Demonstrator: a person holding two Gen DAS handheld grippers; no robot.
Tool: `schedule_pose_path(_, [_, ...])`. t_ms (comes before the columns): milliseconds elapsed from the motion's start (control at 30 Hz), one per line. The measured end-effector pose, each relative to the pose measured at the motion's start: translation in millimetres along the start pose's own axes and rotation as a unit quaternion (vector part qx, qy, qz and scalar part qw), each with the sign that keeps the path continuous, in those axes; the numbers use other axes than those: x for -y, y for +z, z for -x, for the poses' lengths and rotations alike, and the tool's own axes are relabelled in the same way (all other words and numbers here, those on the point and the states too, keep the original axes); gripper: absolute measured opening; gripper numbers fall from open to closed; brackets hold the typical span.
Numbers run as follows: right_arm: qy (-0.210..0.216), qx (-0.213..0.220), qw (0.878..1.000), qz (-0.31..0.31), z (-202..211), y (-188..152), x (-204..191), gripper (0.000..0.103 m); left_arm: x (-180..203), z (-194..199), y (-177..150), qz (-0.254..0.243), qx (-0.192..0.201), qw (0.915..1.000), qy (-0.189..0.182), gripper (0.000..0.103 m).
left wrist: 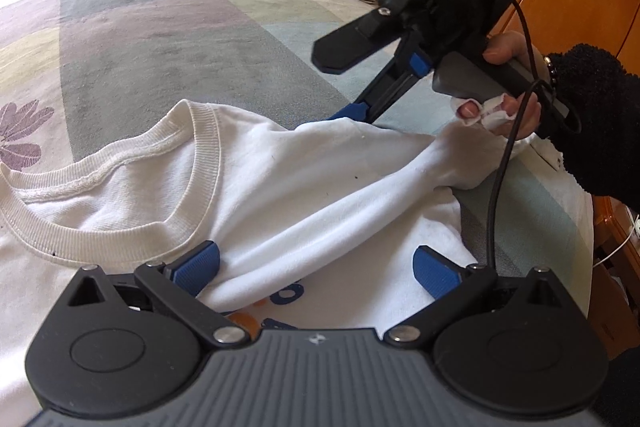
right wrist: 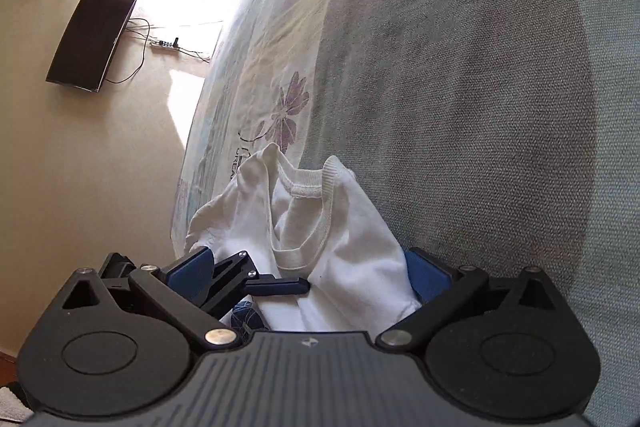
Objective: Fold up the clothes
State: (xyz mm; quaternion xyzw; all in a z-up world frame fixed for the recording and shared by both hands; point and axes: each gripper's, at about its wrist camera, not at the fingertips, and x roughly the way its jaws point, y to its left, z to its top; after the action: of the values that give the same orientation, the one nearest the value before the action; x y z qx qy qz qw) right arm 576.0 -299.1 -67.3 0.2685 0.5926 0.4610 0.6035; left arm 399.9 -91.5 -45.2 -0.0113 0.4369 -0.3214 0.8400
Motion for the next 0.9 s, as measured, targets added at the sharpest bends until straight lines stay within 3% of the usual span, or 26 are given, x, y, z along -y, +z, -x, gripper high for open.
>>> schedule_pose_path(133, [0.003,-0.022,1.000,-0.016,11,-13,6,0.103,-2,0,-1,0.002,0.006,1.0000,-0.002,0.102])
schedule_pose_path(300, [-0.011,-0.001,1.000,0.009,-1,-6,-4,0.103,-5,1,-2,0.009,0.011,0.9999,-0.006,0.102])
schedule_pose_path(533, [-0.016,0.018,0.999,0.049,-12,-1,-10,0.103,4,6,-1,0.000,0.000,0.9999,0.016,0.102])
schedule_pose_path(600, [-0.021,0.023,0.998,0.063,-7,-7,-8,0.097,7,18,1,0.005,0.006,0.9995,0.030,0.102])
schedule_pose_path(700, [-0.037,0.031,0.997,0.060,2,-8,1,0.076,12,43,0,0.008,0.028,0.9986,0.044,0.102])
schedule_pose_path(800, [-0.071,0.035,0.995,0.060,4,-9,3,0.048,15,69,-5,0.010,0.054,0.9968,0.059,0.102])
schedule_pose_path(867, [-0.109,0.041,0.991,0.067,3,-11,0,0.015,16,82,-12,0.017,0.064,0.9952,0.072,0.102])
schedule_pose_path(900, [-0.123,0.045,0.989,0.070,2,-13,-1,0.011,17,89,-15,0.021,0.068,0.9943,0.079,0.102])
